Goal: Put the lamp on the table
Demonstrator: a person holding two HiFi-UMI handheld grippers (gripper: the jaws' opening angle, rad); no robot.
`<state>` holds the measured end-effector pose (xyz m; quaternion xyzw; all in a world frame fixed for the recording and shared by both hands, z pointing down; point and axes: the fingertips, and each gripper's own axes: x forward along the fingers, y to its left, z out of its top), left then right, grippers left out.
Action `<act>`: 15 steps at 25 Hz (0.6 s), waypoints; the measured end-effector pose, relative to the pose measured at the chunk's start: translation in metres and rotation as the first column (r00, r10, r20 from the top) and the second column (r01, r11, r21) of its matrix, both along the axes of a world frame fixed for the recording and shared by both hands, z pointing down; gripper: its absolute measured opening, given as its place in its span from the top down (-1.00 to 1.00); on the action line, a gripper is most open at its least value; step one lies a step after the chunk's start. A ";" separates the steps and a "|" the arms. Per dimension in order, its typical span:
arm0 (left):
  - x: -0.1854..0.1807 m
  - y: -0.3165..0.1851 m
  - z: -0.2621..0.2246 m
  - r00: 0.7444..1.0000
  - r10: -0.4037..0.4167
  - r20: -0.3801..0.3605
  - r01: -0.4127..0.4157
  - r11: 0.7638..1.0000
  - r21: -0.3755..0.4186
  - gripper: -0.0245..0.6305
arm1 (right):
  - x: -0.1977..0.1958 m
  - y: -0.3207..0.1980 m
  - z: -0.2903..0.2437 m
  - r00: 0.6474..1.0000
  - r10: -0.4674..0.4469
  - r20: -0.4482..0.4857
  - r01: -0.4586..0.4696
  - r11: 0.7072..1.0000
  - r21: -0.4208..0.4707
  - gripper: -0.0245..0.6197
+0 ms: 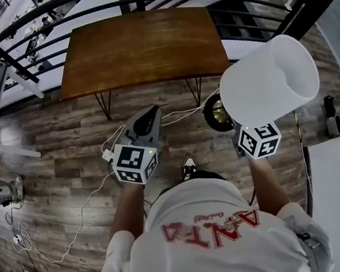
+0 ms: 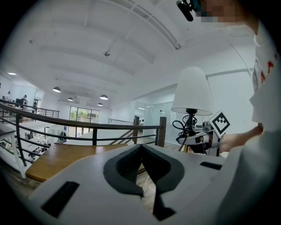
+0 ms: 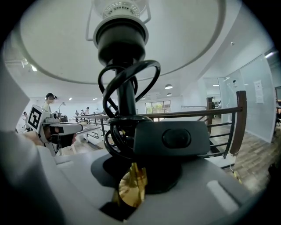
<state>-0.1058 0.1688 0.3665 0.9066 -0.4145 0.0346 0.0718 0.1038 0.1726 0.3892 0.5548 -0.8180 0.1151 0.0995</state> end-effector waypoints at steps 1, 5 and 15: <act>0.003 0.000 -0.002 1.000 -0.002 0.001 0.002 1.000 0.001 0.90 | 0.003 -0.001 -0.002 1.000 -0.002 0.002 0.002 1.000 0.002 0.66; 0.023 -0.036 0.002 0.999 -0.032 0.013 0.032 0.999 -0.004 0.90 | 0.027 -0.044 0.000 1.000 -0.022 0.019 0.022 1.000 0.008 0.66; 0.062 -0.105 0.008 0.995 -0.091 0.031 0.091 0.996 -0.003 0.90 | 0.068 -0.131 0.008 0.998 -0.068 0.013 0.068 0.998 0.010 0.66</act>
